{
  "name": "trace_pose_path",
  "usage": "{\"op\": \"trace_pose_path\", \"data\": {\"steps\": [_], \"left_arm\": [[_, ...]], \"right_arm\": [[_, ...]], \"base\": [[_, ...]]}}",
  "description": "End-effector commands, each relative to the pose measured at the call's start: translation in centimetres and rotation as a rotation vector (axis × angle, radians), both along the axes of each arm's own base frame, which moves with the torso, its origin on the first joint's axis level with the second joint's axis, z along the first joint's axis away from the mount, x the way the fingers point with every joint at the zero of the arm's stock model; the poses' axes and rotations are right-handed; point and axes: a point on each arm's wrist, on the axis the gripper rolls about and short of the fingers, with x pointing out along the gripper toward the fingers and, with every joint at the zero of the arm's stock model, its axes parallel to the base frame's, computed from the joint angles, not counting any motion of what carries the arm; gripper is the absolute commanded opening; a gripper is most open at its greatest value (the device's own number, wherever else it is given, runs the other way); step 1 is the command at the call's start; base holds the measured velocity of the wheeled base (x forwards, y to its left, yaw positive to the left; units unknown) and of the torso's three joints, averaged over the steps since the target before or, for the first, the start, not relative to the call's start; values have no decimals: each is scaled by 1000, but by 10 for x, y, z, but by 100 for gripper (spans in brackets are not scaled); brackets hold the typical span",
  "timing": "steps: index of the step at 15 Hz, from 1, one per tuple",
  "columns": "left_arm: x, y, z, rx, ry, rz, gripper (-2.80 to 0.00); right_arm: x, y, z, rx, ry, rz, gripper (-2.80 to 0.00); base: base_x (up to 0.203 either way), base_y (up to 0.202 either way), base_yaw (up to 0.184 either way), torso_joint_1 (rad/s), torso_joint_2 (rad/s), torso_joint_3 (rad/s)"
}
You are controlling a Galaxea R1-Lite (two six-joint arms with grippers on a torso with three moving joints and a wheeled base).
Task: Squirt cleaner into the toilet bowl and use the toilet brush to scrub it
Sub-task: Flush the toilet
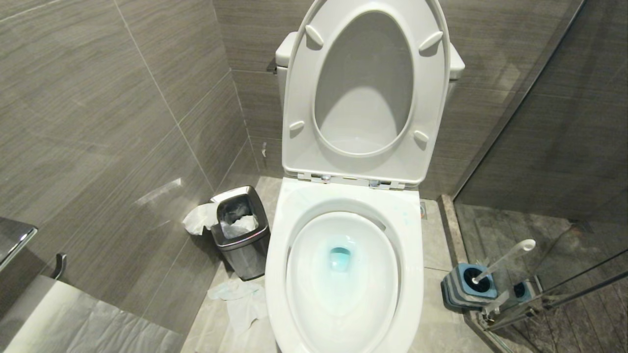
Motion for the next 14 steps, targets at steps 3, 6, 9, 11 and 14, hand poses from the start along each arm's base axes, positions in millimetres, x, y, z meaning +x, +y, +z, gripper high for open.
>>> {"op": "trace_pose_path", "data": {"steps": [3, 6, 9, 11, 14], "left_arm": [[59, -2, 42, 9, 22, -9, -280], [94, -5, 88, 20, -68, -26, -280], [119, -28, 130, -16, -146, -181, -280], [128, -40, 153, -54, -195, -252, -280], [139, -58, 181, -131, -241, -349, -280]], "right_arm": [[0, 0, 0, 0, 1, 0, -280], [0, 0, 0, 0, 1, 0, -280], [0, 0, 0, 0, 1, 0, -280], [0, 0, 0, 0, 0, 0, -280], [0, 0, 0, 0, 1, 0, -280]], "base": [[0, 0, 0, 0, 0, 0], [0, 0, 0, 0, 0, 0], [0, 0, 0, 0, 0, 0], [0, 0, 0, 0, 0, 0], [0, 0, 0, 0, 0, 0]]}}
